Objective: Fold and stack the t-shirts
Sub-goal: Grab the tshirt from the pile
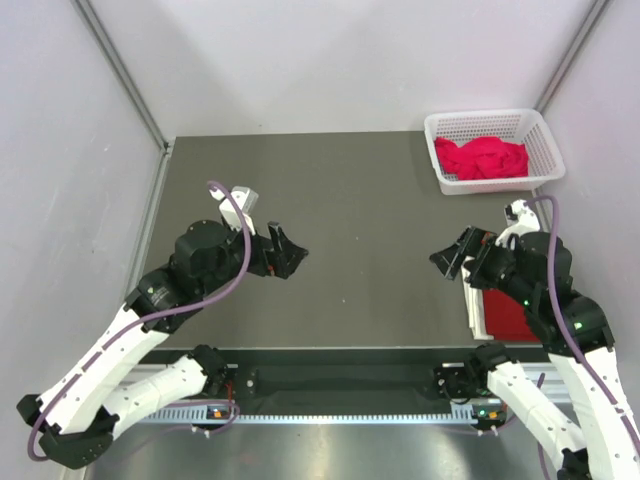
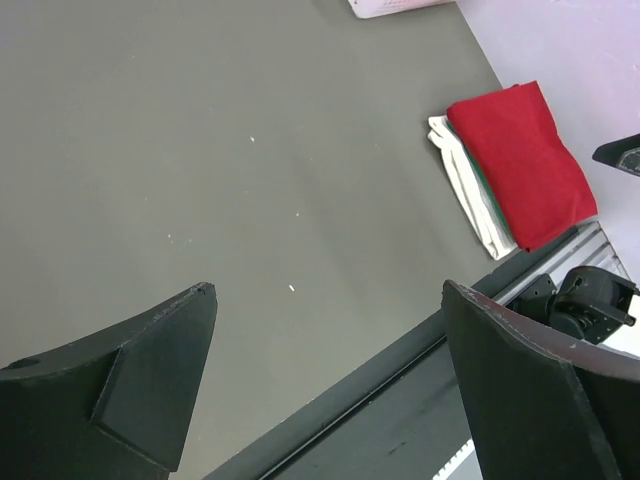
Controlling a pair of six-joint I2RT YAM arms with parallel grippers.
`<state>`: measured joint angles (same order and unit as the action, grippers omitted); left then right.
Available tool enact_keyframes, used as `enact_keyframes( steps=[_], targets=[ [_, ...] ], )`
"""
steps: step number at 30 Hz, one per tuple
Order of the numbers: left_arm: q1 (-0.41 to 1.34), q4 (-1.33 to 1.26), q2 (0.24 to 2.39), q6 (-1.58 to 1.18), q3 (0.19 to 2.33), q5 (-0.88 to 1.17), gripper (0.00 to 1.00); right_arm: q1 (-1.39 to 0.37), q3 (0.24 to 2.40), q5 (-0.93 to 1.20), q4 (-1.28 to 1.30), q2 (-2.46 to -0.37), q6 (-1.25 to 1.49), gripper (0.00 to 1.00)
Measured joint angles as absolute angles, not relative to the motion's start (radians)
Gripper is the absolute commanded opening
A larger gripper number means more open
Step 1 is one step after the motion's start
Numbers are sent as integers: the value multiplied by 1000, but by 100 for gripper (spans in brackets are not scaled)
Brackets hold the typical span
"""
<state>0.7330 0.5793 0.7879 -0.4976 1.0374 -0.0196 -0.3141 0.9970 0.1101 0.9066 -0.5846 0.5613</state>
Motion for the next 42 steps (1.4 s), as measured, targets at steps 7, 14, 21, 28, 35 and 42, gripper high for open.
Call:
enact_keyframes(
  steps=[7,14,21,28,35,42],
  targets=[
    [733,584,768,-497,1037,-20,99,-314,1013,106,908,-598,592,100],
    [733,600,775,-499,1037,-12,99,-314,1276,31,867,-797,541,100],
    [733,593,779,-529,988,49,98,-276,1504,-295,707,-1142,388,95],
    [733,561,756,-593,906,106,96,-63,1656,-278,620,-1603,291,81],
    [733,454,718,-702,750,220,95,42,1771,-264,574,-1898,241,69],
    [733,449,715,-735,703,201,95,115,1961,-268,511,-2132,204,70]
  ],
)
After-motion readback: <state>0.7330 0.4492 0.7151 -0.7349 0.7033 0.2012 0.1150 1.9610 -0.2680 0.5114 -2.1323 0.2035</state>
